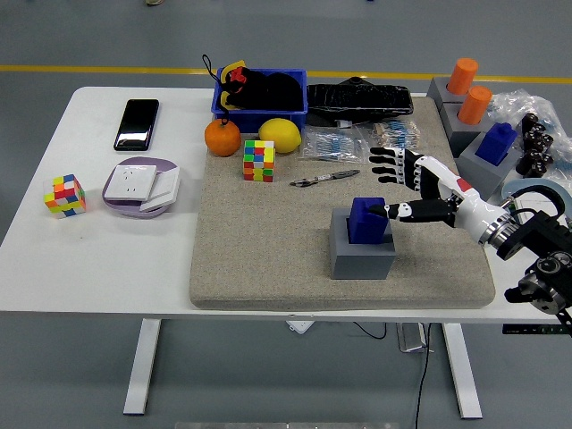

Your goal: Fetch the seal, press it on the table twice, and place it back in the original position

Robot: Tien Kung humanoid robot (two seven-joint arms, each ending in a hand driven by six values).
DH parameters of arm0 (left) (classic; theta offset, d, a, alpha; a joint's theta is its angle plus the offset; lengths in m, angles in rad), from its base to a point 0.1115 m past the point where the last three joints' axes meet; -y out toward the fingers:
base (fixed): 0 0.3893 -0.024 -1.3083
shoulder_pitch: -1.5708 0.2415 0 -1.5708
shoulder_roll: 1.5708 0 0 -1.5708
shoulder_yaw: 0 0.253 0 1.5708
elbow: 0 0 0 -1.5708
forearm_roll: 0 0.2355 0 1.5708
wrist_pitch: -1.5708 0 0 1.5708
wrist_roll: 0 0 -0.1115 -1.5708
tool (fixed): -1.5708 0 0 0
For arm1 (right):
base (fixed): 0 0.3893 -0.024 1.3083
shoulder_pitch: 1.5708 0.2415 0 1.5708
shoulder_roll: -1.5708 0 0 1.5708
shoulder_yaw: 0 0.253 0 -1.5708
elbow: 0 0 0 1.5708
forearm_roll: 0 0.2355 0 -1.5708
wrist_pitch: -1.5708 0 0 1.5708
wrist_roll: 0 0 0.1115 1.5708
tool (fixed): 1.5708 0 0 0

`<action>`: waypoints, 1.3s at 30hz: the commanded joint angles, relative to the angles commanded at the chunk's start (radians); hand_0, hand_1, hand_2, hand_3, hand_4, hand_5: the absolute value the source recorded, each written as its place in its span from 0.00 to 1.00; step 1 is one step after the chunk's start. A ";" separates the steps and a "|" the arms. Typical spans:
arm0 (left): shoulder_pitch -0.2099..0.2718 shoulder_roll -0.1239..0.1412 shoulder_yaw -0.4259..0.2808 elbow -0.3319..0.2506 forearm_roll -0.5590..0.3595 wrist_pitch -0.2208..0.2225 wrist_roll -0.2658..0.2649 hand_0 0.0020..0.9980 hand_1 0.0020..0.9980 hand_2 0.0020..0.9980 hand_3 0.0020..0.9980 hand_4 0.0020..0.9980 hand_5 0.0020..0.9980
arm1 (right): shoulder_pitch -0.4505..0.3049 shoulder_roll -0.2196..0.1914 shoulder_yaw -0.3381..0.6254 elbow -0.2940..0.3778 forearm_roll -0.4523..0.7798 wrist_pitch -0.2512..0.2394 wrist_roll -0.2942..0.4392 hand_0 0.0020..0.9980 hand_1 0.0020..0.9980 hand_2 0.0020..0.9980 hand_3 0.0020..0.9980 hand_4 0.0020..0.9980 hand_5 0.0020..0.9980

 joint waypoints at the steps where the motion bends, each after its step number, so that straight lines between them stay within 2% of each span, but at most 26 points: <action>1: -0.001 0.001 -0.004 -0.001 0.003 0.000 0.000 0.80 0.75 0.74 0.78 0.82 0.47 | -0.002 -0.004 0.011 -0.001 -0.001 0.003 -0.002 0.85 0.86 0.88 0.89 1.00 0.17; 4: -0.006 0.005 -0.023 -0.004 0.019 0.000 -0.004 0.80 0.75 0.74 0.78 0.82 0.47 | -0.013 -0.022 0.048 0.006 0.011 0.012 -0.006 0.85 0.86 0.88 0.89 1.00 0.17; 5: -0.007 0.006 -0.025 -0.005 0.021 0.000 -0.004 0.80 0.75 0.74 0.78 0.82 0.47 | -0.017 -0.028 0.059 0.009 0.010 0.015 -0.008 0.90 0.87 0.88 0.89 1.00 0.43; 10: -0.003 0.004 -0.009 -0.001 0.006 -0.001 0.000 0.80 0.75 0.74 0.78 0.82 0.47 | -0.042 -0.067 0.134 0.032 0.012 0.029 -0.023 0.90 0.87 0.88 0.89 1.00 0.43; 11: -0.002 0.003 -0.005 0.001 0.002 -0.001 0.001 0.80 0.75 0.74 0.78 0.82 0.47 | -0.048 -0.077 0.153 0.035 0.015 0.030 -0.025 0.91 0.88 0.88 0.89 1.00 0.55; 16: -0.002 0.006 -0.009 0.001 0.003 0.000 0.000 0.80 0.75 0.74 0.78 0.82 0.47 | -0.074 -0.116 0.237 0.027 0.008 0.030 -0.040 0.91 0.88 0.88 0.89 1.00 0.55; 17: -0.003 0.006 -0.010 0.001 0.004 0.000 0.000 0.80 0.75 0.74 0.78 0.82 0.47 | -0.077 -0.122 0.248 0.025 0.004 0.030 -0.043 0.91 0.89 0.89 0.88 1.00 0.66; 22: -0.006 0.008 -0.016 0.000 0.007 0.001 0.000 0.80 0.75 0.74 0.78 0.82 0.47 | -0.112 -0.170 0.319 0.009 -0.052 0.031 -0.065 0.91 0.89 0.89 0.88 1.00 0.66; 23: -0.006 0.008 -0.016 0.000 0.008 0.001 0.000 0.80 0.75 0.74 0.78 0.82 0.47 | -0.120 -0.180 0.330 0.005 -0.066 0.031 -0.068 0.92 0.89 0.88 0.87 1.00 0.78; 32: -0.015 0.014 -0.015 0.000 0.004 0.007 0.002 0.80 0.75 0.74 0.78 0.82 0.47 | -0.192 -0.253 0.447 -0.050 -0.184 0.019 -0.105 0.93 0.89 0.88 0.86 1.00 0.79; 39: -0.017 0.018 -0.014 0.001 0.003 0.012 0.004 0.80 0.75 0.74 0.78 0.82 0.47 | -0.231 -0.289 0.535 -0.088 -0.256 0.017 -0.135 0.93 0.89 0.88 0.85 1.00 0.79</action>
